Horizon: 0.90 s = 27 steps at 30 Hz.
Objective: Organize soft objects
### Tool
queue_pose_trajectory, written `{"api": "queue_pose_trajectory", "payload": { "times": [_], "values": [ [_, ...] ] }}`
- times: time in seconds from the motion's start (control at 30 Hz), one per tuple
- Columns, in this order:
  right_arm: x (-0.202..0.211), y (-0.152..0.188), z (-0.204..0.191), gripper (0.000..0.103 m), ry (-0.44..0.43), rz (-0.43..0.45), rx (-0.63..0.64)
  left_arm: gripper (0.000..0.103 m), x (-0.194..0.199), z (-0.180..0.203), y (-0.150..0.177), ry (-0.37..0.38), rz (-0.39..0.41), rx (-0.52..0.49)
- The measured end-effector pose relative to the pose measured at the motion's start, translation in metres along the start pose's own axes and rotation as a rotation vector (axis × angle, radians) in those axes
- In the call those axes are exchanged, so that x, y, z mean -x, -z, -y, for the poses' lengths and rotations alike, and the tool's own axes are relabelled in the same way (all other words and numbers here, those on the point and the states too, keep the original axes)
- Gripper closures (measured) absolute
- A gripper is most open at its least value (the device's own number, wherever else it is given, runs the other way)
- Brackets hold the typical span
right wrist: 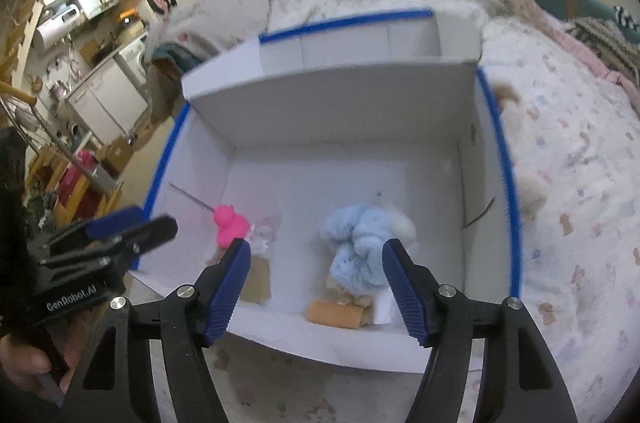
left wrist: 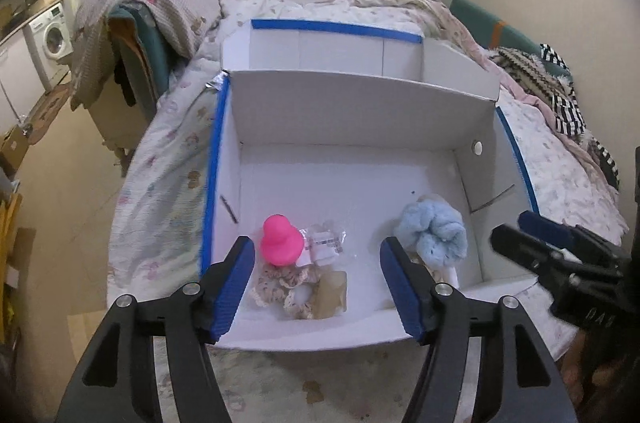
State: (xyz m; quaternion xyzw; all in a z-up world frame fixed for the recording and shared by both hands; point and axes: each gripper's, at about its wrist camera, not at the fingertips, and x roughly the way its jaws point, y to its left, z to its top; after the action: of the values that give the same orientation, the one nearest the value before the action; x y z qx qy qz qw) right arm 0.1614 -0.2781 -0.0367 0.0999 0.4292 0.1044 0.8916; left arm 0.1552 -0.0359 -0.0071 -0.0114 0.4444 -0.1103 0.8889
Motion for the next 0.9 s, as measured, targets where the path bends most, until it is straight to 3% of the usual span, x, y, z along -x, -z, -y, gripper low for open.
{"api": "queue_pose_trajectory", "payload": {
  "times": [0.13, 0.23, 0.43, 0.7, 0.73, 0.87, 0.9],
  "values": [
    [0.016, 0.004, 0.003, 0.023, -0.014, 0.026, -0.041, 0.041, 0.015, -0.011, 0.008, -0.007, 0.011, 0.038],
    [0.025, 0.01, 0.002, 0.002, -0.016, 0.032, -0.062, 0.041, 0.026, -0.019, 0.015, -0.02, 0.017, 0.053],
    [0.044, 0.033, -0.006, 0.001, -0.016, 0.059, -0.068, 0.041, 0.053, -0.028, 0.041, -0.034, 0.049, 0.05],
    [0.072, 0.066, -0.013, 0.001, 0.039, 0.133, -0.093, 0.041, 0.085, -0.026, 0.068, -0.104, 0.167, 0.037],
    [0.075, 0.069, -0.014, 0.0, 0.039, 0.147, -0.093, 0.038, 0.086, -0.026, 0.07, -0.111, 0.181, 0.037],
    [0.077, 0.084, -0.018, 0.0, 0.078, 0.208, -0.07, 0.003, 0.08, -0.029, 0.07, -0.124, 0.197, 0.05],
    [0.075, 0.085, -0.018, 0.0, 0.095, 0.206, -0.067, 0.002, 0.08, -0.03, 0.07, -0.123, 0.204, 0.053]
  ]
}}
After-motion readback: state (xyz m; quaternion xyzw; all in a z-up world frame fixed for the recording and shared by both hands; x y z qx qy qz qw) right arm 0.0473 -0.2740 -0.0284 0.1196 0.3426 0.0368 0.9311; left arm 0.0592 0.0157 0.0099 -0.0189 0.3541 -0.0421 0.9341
